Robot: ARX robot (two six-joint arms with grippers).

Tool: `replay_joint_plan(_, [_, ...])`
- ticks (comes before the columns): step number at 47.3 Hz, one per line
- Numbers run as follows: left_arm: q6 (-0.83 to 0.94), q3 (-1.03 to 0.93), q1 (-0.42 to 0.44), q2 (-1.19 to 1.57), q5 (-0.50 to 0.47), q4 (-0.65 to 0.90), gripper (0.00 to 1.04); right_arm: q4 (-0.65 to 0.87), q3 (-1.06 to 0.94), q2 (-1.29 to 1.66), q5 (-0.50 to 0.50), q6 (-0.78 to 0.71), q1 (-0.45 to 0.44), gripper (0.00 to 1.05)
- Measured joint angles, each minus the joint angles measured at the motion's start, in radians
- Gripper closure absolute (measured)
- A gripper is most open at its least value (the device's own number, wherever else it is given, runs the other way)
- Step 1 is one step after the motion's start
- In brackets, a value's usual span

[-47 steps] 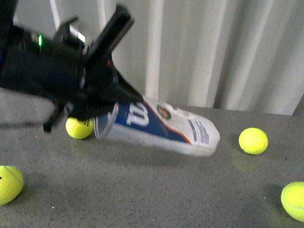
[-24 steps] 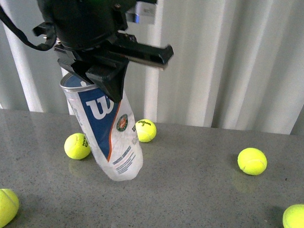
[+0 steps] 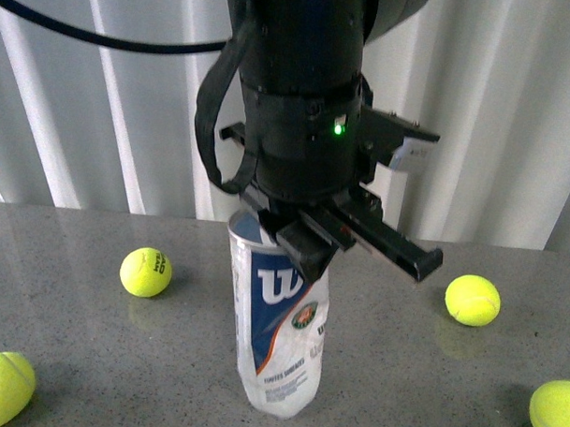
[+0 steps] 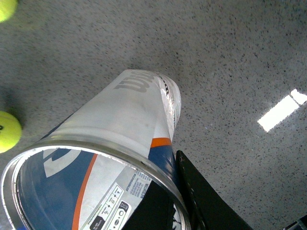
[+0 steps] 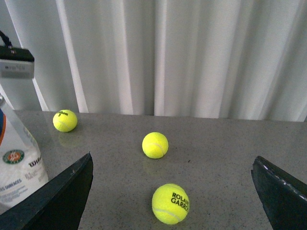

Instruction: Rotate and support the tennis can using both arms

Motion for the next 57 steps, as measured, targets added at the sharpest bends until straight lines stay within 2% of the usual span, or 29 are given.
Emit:
replay_joint_plan(12, [-0.006, -0.056, -0.006, 0.009, 0.022, 0.064, 1.00, 0.000, 0.000, 0.000, 0.000, 0.000, 0.000, 0.07])
replay_joint_plan(20, [-0.036, -0.076, -0.003, 0.011, 0.062, 0.090, 0.69, 0.000, 0.000, 0.000, 0.000, 0.000, 0.000, 0.07])
replay_joint_plan(28, [-0.072, -0.072, 0.006, -0.011, 0.097, 0.090, 0.42, 0.000, 0.000, 0.000, 0.000, 0.000, 0.000, 0.07])
replay_joint_plan(34, [-0.114, -0.066, 0.020, -0.053, 0.124, 0.107, 0.17, 0.000, 0.000, 0.000, 0.000, 0.000, 0.000, 0.07])
replay_joint_plan(38, [-0.142, -0.066, 0.031, -0.089, 0.153, 0.132, 0.05, 0.000, 0.000, 0.000, 0.000, 0.000, 0.000, 0.07])
replay_joint_plan(48, [-0.277, -0.137, 0.060, -0.201, 0.220, 0.243, 0.07, 0.000, 0.000, 0.000, 0.000, 0.000, 0.000, 0.07])
replay_joint_plan(57, [-0.481, -0.280, 0.076, -0.335, 0.195, 0.473, 0.07, 0.000, 0.000, 0.000, 0.000, 0.000, 0.000, 0.07])
